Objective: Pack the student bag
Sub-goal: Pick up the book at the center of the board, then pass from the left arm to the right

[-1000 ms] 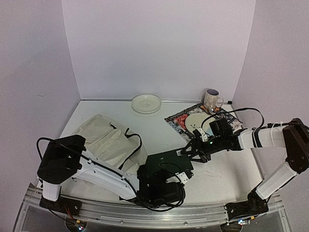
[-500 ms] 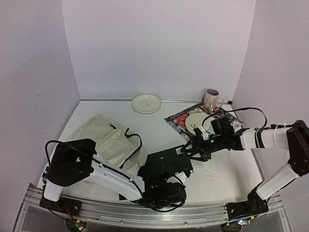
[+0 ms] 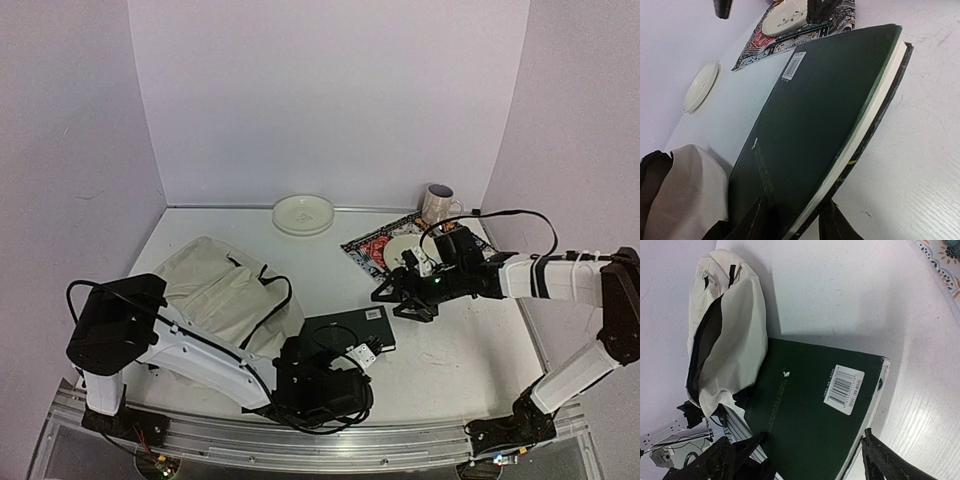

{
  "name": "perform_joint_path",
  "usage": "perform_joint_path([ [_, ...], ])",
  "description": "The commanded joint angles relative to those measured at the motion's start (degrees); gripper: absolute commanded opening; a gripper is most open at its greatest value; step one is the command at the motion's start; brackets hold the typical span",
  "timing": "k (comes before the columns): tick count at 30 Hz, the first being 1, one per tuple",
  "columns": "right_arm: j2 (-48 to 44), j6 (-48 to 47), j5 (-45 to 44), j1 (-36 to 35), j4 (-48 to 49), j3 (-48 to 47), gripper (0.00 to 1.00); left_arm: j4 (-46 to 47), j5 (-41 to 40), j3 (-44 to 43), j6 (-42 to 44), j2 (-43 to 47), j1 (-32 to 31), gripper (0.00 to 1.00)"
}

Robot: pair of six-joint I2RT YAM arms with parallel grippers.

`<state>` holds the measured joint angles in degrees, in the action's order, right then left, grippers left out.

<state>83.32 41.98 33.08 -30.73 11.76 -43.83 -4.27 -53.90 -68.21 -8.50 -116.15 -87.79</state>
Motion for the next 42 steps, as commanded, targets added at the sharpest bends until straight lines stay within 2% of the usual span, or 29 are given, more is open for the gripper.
perform_joint_path([
  [1,2.2,-1.9,-1.8,0.6,-3.9,-1.2,0.89,3.1,-4.7,1.2,-3.0,5.3,0.5,0.32],
  [5,4.1,-1.5,1.8,0.7,-2.2,-0.6,0.87,6.3,-5.1,2.6,-3.0,6.9,0.5,0.3],
  [11,5.5,1.7,9.4,0.6,5.2,1.1,0.76,12.3,-4.7,4.0,-1.2,8.2,0.5,0.28],
  [18,6.3,2.5,14.2,0.6,6.7,0.7,0.62,12.9,-4.2,0.9,0.8,5.5,0.5,0.27],
  [21,6.3,2.7,16.2,0.6,6.7,0.4,0.52,13.1,-3.5,0.2,0.9,5.3,0.5,0.27],
  [26,5.2,3.0,18.3,0.7,6.7,0.1,0.23,13.1,-3.2,-0.4,1.7,4.9,0.4,0.3],
  [29,3.7,3.4,18.8,0.6,6.3,-0.1,0.05,13.1,-3.3,0.0,1.7,5.5,0.3,0.36],
  [31,2.3,3.2,18.6,0.7,4.9,-0.9,0.0,13.0,-3.4,0.4,1.7,6.3,0.2,0.42],
  [37,-4.0,1.8,15.3,3.0,-1.0,-4.0,0.0,12.7,-2.9,2.1,1.2,11.4,0.1,0.64],
  [42,-9.7,1.2,12.1,6.5,-3.9,-4.3,0.0,8.9,-2.0,2.3,-0.3,15.7,0.3,0.77],
])
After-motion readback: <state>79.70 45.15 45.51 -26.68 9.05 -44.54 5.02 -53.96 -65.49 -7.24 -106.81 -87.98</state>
